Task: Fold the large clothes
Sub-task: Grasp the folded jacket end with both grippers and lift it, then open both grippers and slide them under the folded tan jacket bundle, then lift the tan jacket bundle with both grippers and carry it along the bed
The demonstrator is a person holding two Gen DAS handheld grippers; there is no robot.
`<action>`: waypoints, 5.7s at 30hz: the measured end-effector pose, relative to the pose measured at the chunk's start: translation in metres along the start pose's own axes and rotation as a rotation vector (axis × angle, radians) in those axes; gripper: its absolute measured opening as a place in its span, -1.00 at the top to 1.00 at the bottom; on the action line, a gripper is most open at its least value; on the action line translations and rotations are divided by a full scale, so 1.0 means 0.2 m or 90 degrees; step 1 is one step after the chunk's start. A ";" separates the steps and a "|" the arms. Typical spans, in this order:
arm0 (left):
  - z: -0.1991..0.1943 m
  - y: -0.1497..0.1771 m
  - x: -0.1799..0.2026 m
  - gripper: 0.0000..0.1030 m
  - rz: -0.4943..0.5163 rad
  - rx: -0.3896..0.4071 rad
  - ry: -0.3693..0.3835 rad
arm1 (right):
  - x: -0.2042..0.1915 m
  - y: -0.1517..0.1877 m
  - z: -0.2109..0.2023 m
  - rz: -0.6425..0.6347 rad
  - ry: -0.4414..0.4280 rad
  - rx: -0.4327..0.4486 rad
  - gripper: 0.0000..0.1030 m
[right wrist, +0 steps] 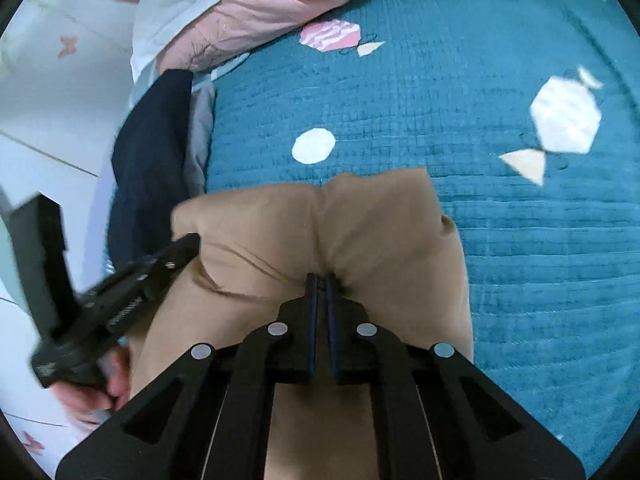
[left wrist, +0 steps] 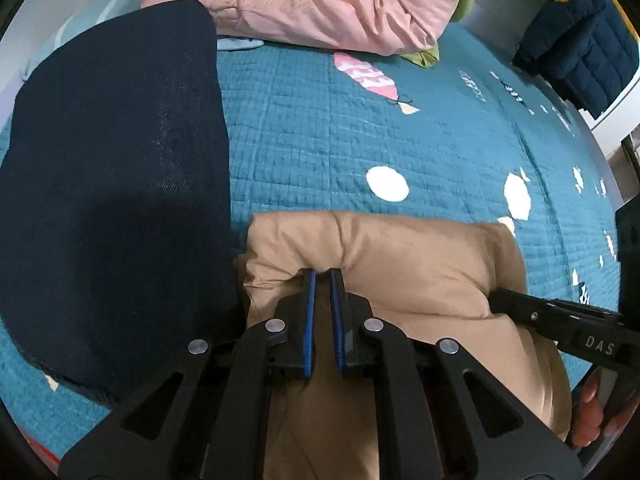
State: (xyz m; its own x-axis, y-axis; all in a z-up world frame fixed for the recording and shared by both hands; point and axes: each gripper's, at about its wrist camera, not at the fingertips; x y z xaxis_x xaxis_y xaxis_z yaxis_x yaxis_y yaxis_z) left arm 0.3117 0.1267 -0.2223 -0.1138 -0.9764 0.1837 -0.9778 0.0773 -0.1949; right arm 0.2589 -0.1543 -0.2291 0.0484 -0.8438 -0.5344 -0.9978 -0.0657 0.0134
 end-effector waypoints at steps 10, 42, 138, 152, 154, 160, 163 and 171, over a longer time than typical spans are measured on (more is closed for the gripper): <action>-0.35 0.32 0.10 0.79 0.063 0.036 0.008 | -0.17 0.41 -0.17 -0.070 0.089 0.017 0.82; -0.36 0.79 0.10 -0.59 0.045 0.022 0.014 | -0.05 0.83 -0.27 -0.053 0.077 0.056 -0.71; -0.71 0.53 -0.50 -0.13 -0.047 0.233 0.383 | -0.85 0.24 -0.39 -0.253 -0.209 0.183 -0.10; -0.79 0.29 -1.01 -0.13 -0.154 0.309 0.337 | -1.33 -0.23 -0.13 -0.318 -0.134 0.157 -0.13; -0.80 0.23 -1.06 -0.13 -0.171 0.309 0.323 | -1.34 -0.29 -0.08 -0.313 -0.124 0.149 -0.13; -0.64 0.10 -1.17 -0.13 -0.230 0.294 0.240 | -1.33 -0.46 0.19 -0.271 -0.083 0.116 -0.13; -0.49 0.03 -1.23 -0.21 -0.258 0.273 0.206 | -1.28 -0.55 0.35 -0.241 -0.046 0.110 -0.22; -0.34 0.19 -1.27 -0.74 -0.305 0.329 0.145 | -1.27 -0.54 0.41 -0.260 0.028 0.109 -0.72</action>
State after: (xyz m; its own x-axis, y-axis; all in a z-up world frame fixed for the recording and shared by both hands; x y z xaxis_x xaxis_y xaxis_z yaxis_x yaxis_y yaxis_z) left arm 0.2909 0.3920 -0.2115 0.2164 -0.8090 0.5465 -0.7286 -0.5064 -0.4612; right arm 0.3500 0.1111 -0.1649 0.4385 -0.7887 -0.4309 -0.8896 -0.3125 -0.3333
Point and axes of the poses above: each gripper's, at about its wrist camera, not at the fingertips, and z roughly the way its jaws point, x to its right, y to its underside, and after that the axes turned 12 degrees about -x, right-handed
